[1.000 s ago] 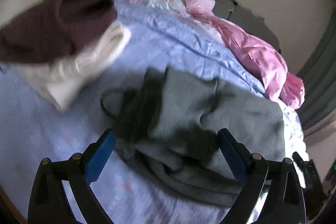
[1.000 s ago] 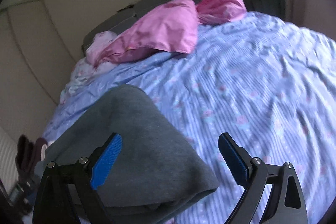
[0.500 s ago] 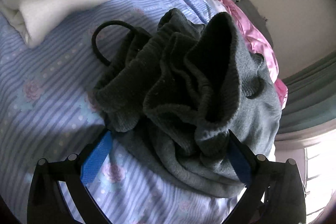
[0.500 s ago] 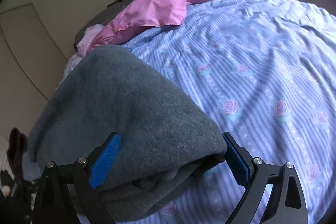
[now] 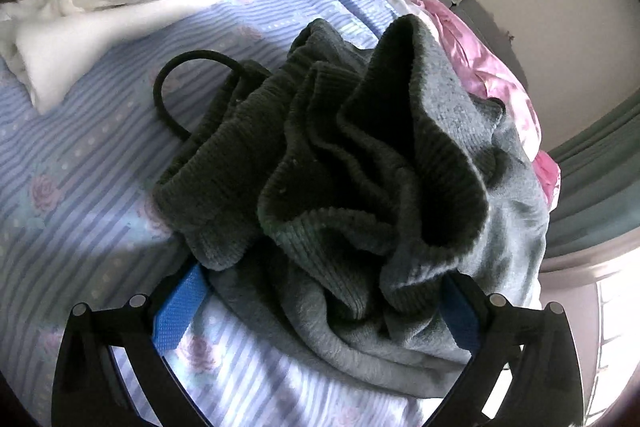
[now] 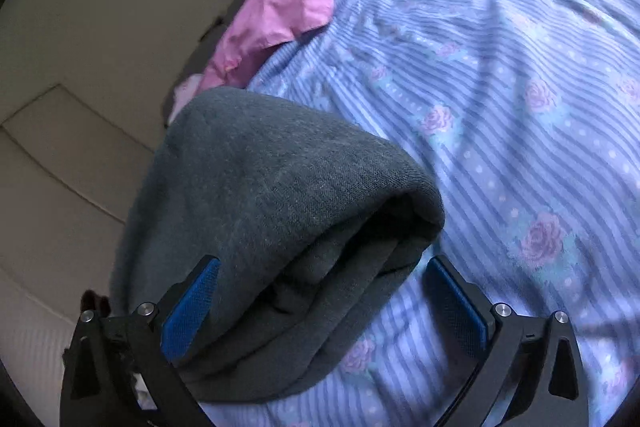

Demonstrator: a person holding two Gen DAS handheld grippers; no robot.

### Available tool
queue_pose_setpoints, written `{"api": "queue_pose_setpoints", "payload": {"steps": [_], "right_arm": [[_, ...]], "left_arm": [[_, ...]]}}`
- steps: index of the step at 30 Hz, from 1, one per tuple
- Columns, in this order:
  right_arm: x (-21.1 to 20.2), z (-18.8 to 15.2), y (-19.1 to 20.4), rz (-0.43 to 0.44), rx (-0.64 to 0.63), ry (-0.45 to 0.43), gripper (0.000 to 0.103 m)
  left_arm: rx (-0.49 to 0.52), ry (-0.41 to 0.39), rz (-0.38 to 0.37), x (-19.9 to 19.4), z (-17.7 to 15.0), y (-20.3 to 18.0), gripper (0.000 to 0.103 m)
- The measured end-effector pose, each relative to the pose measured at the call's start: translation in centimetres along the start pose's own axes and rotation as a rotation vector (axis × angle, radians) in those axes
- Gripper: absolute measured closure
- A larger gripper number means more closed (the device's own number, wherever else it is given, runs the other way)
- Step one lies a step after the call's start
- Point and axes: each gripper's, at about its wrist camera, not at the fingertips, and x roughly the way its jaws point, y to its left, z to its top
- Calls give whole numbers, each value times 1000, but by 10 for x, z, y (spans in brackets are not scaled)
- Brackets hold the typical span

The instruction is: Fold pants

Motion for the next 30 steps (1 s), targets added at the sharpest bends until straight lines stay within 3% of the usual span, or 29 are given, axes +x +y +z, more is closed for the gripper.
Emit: {"api": "queue_pose_setpoints", "payload": {"steps": [4,8,14,17,25,30], "right_arm": [[1,2,-1,76,40,17,0],[7,8,-1,83,85,22,0],[20,12,19,-18,45,37,0],[20,8,24,-44,27,27,0],[23,8,15,-14,36,24,0],[21,8,6,21,75,19,0]], "left_arm": [[31,3,-9,-3,-3,1,0],[-3,34,-21,-5,-3,3,0],[-233,185,-137,2,6,24,0],[-236,180,-148,1,4,27,0],[-248,133,-172,0,-2,24,0],[-152,77,-148,1,2,6,0]]}}
